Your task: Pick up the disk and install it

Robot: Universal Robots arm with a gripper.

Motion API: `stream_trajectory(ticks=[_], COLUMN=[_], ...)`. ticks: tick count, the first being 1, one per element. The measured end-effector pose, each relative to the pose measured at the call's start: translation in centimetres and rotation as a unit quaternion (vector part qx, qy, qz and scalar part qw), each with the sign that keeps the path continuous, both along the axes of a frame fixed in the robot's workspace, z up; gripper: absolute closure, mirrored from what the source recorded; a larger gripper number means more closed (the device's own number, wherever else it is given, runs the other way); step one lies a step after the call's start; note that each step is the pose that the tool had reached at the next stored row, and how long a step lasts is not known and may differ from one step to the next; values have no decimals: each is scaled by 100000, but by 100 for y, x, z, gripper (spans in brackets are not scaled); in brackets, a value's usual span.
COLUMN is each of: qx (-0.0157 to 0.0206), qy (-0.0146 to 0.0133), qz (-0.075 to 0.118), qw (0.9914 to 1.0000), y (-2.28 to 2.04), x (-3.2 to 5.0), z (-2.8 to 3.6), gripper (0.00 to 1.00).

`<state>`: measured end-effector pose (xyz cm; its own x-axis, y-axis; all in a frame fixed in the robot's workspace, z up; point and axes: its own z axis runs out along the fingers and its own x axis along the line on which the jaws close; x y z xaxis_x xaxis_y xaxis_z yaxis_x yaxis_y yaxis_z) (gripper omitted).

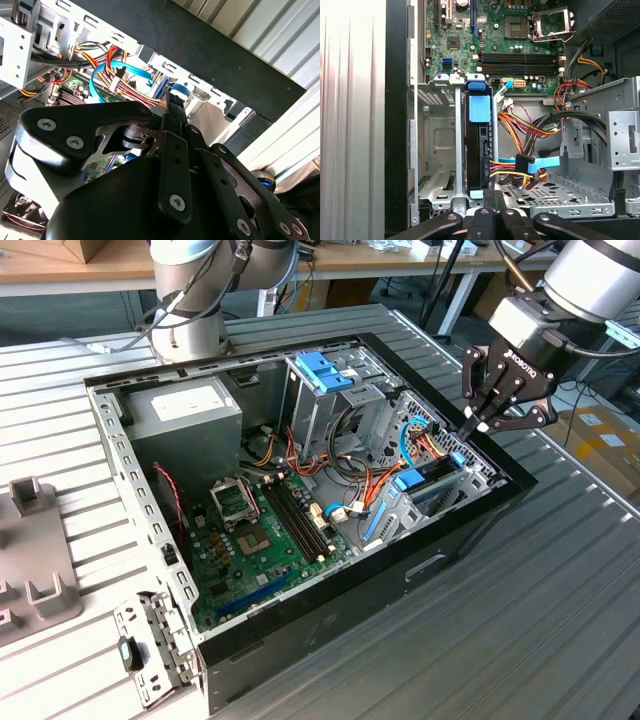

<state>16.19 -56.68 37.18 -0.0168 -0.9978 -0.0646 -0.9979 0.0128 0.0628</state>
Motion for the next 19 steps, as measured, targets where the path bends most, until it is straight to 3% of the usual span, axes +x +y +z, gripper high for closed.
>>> stream_trajectory(ticks=[5,8,9,10,13,18,19], qx=[21,31,35,37,41,47,45], qy=[-1,0,-1,-1,-2,-1,-1], qz=[-2,-2,-1,-2,3,-3,4], qw=[100000,100000,100000,100000,100000,100000,100000], y=[0,0,0,0,6,65,101], x=[0,0,0,0,-2,-34,-40], z=[0,0,0,0,1,0,0], gripper=[89,71,71,64,64,64,64])
